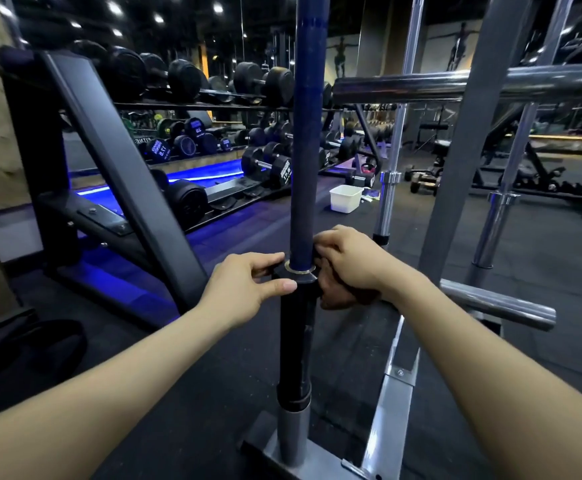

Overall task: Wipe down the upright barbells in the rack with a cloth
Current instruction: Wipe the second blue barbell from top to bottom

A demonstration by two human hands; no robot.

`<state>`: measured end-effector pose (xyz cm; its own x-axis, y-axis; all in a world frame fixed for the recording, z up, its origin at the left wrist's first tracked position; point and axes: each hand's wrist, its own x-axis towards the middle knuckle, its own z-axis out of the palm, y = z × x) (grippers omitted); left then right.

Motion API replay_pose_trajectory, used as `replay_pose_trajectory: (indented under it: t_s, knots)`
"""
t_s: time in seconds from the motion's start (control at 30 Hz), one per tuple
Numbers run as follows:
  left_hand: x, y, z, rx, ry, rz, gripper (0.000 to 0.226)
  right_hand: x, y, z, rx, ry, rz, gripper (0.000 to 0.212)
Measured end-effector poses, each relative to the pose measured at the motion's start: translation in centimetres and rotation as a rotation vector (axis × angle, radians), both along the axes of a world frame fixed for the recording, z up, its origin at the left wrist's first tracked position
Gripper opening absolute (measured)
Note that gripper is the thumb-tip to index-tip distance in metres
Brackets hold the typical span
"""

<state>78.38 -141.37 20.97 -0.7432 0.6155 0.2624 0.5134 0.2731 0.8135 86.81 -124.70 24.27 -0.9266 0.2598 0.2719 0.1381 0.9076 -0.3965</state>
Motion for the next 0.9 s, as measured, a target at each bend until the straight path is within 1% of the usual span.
replay_pose_trajectory:
  t_s: [0.07,0.2,0.27,0.33,0.4,0.47,0.77,0.9]
  knots:
    - [0.0,0.0,-0.1,-0.008,0.001,-0.004,0.057,1.5,-0.6,-0.3,-0.019,0.031,-0.003,0.031]
    - [-0.1,0.1,-0.1,-0.024,0.021,0.015,0.056,5.1,-2.1,-0.3,0.030,0.047,0.025,0.033]
    - [0.0,0.1,0.1,-0.034,0.041,0.024,0.056,5.0,-1.9,0.1,0.061,0.002,0.009,0.032]
    - [0.0,0.1,0.1,-0.029,0.036,0.023,0.056,3.8,-1.5,0.6,0.107,-0.034,-0.067,0.032]
    - [0.1,0.1,0.0,-0.021,0.021,0.015,0.056,2.8,-1.5,0.8,0.140,-0.054,-0.140,0.031]
    - [-0.1,0.1,-0.1,-0.011,0.020,0.011,0.056,2.5,-1.7,0.6,0.162,-0.057,-0.162,0.031]
    - [0.1,0.0,0.0,0.009,0.006,0.005,0.055,5.3,-4.5,0.8,0.292,-0.090,-0.130,0.030]
    - [0.4,-0.2,-0.4,0.028,-0.021,-0.020,0.055,6.1,-5.4,0.6,0.244,-0.077,-0.083,0.032]
